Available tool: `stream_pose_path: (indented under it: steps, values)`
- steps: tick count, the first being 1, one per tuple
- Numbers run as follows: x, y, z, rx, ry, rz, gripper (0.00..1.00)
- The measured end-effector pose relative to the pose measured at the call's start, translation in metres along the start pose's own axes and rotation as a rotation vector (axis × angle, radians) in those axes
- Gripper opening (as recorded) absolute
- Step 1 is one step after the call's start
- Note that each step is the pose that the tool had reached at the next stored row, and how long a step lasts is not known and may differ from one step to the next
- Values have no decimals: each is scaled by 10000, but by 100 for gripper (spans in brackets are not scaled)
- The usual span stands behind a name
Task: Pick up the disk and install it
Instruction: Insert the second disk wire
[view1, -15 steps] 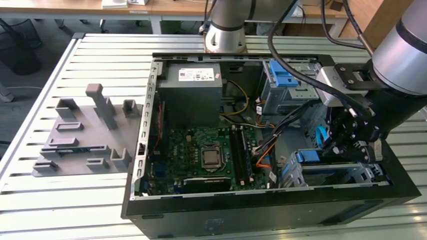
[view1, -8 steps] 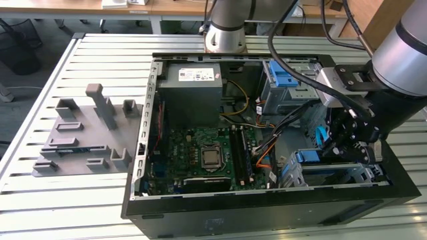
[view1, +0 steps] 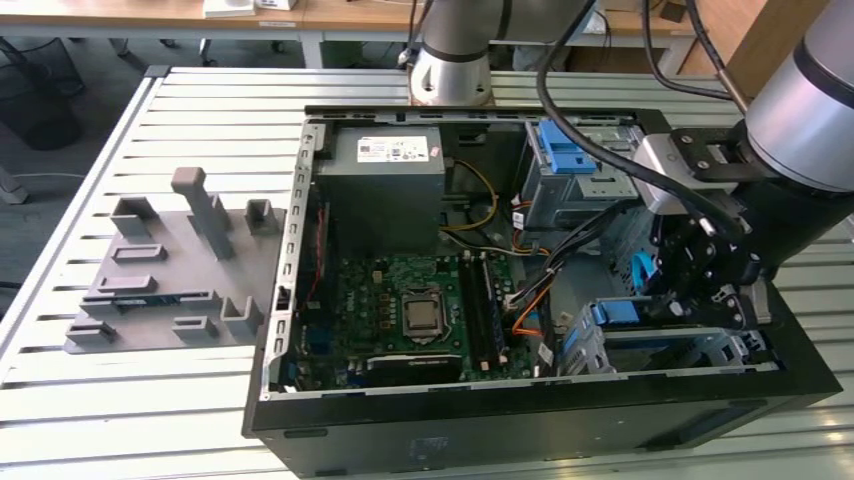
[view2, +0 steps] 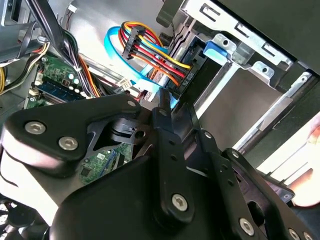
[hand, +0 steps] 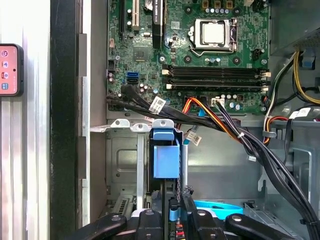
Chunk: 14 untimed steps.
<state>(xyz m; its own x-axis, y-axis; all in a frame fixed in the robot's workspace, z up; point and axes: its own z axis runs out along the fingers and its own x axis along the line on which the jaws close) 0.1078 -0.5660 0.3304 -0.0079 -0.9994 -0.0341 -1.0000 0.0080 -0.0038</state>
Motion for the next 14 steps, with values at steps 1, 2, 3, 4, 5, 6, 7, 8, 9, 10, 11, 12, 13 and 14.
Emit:
stream_pose_path:
  steps: [1, 2, 3, 4, 5, 6, 7, 8, 9, 10, 11, 12, 13, 14]
  values:
    - [-1, 0, -7, 0, 1, 0, 29]
    - [-1, 0, -15, 0, 2, 0, 29]
    - [-1, 0, -21, 1, 1, -1, 29]
    - [-1, 0, -29, 0, 2, 0, 29]
    - [-1, 0, -37, 0, 0, -1, 29]
    - [-2, 0, -45, 0, 1, -1, 29]
    - [-2, 0, -53, 0, 1, -1, 29]
    - [-2, 0, -62, 0, 1, 0, 29]
    - [-3, 0, -72, 0, 1, -1, 29]
    - [-3, 0, -84, 0, 1, 0, 29]
    - [-3, 0, -97, 0, 1, -1, 29]
    - [-4, 0, -110, 0, 2, -1, 29]
    - [-4, 0, -120, 0, 1, 0, 29]
    - [-4, 0, -127, 0, 1, 0, 29]
